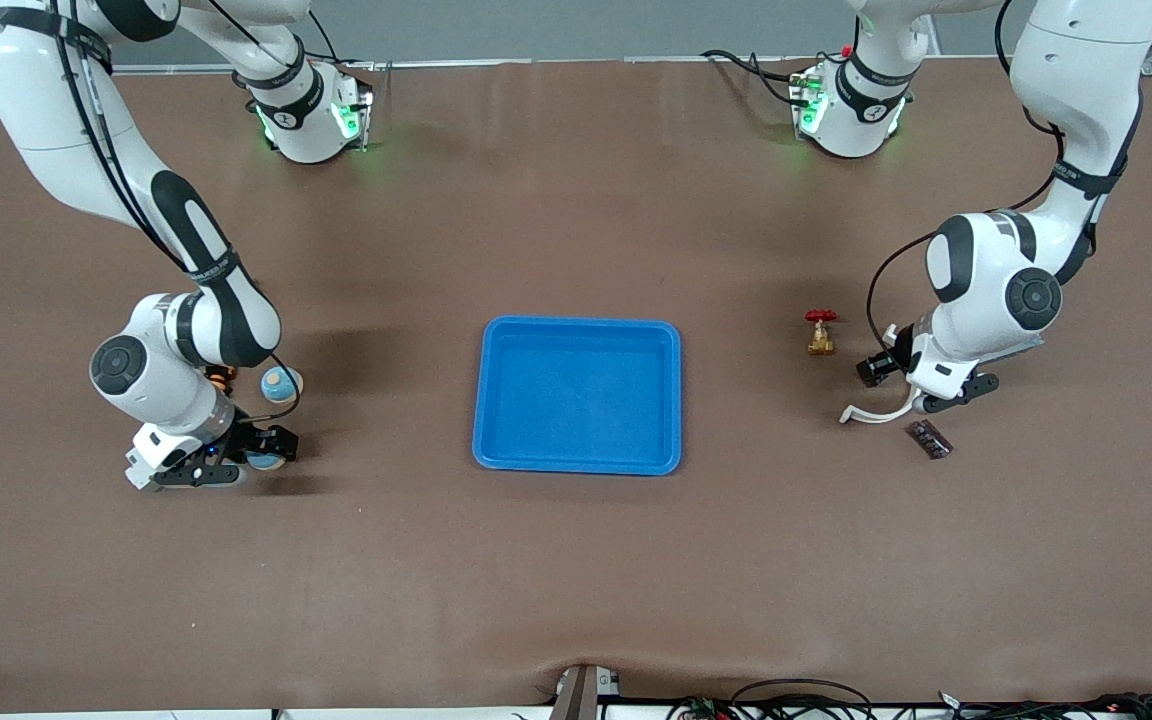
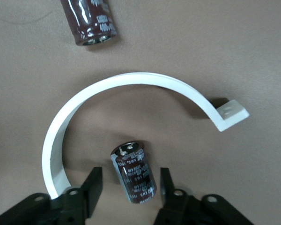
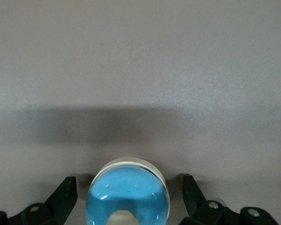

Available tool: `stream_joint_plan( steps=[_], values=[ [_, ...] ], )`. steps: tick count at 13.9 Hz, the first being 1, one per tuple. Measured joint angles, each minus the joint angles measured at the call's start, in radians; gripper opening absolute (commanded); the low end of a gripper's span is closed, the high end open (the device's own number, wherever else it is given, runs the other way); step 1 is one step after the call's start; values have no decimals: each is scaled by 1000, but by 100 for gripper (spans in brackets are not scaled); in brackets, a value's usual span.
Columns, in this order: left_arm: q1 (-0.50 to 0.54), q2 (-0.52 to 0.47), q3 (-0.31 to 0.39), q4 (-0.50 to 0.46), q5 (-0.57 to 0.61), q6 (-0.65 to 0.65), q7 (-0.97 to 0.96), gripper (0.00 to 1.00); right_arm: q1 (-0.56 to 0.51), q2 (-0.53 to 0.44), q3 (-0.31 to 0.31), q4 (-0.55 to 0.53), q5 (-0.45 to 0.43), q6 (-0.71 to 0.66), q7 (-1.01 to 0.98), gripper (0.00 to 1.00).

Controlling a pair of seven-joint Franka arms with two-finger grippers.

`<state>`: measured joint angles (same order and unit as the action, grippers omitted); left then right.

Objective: Place electrolytic capacitor and blue bell in tray
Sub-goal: 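Grasp a blue bell with the right gripper while the left gripper grasps a capacitor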

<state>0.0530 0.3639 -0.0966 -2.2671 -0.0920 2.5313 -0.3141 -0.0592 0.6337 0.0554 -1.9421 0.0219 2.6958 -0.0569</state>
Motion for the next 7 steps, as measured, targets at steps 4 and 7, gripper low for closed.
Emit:
stream_joint_plan(
  steps=[4, 7],
  values=[
    [0, 9, 0, 0, 0, 0, -6, 0, 0, 0, -1, 1, -1, -4, -1, 49],
    [0, 4, 0, 11, 0, 0, -20, 0, -1, -4, -3, 1, -2, -20, -40, 0]
  ],
)
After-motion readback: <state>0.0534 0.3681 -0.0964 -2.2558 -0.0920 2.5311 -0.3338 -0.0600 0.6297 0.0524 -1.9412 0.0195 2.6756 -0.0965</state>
